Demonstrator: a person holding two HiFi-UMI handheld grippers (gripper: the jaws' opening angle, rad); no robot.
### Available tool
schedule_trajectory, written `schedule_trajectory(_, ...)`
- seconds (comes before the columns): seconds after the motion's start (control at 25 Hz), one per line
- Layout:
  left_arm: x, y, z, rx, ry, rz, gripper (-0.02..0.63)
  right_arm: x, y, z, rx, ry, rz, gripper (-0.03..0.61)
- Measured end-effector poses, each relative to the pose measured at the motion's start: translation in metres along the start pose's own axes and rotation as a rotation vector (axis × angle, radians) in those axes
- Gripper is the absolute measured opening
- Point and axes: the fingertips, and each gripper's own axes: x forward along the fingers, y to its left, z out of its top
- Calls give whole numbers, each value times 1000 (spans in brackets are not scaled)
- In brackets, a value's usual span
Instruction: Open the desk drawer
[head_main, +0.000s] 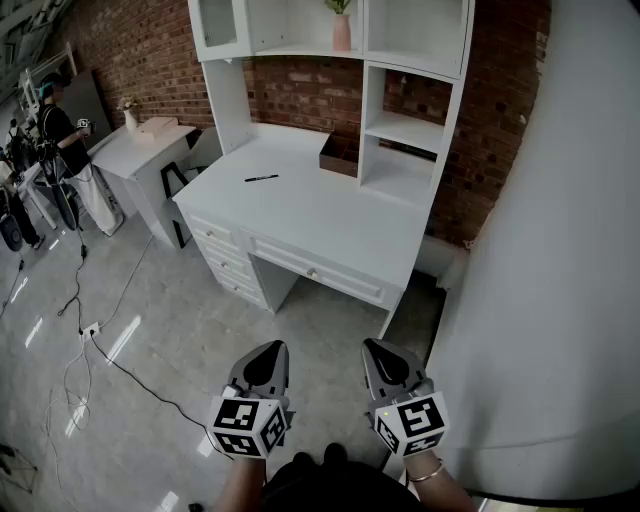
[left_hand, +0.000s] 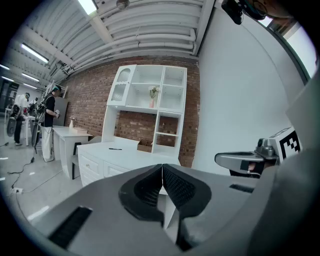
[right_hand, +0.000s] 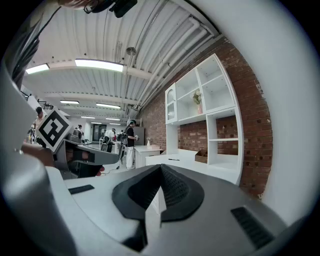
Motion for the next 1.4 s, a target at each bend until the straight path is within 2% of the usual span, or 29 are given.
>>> schedule_trajectory(0.28,9,-4,-8,-1,25,1,11,1,-9,-2,66,-9,-5,5)
schedule_trajectory(0.56,38,11,-18,-9,61,-2,12,15,-22,-3,95,-10,-28,5)
schedule_trajectory(0.76,80,29,-28,-41,106,-31,17,43,-36,-10,85,14,-41,5)
schedule_trajectory(1.08,164,71,-32,-48,171,-57,68,114,-65,-8,93,40,-61,5)
schedule_trajectory(1.4,244,115,-64,-57,283,-52,114,182,-100,-19,116,85,-91,5)
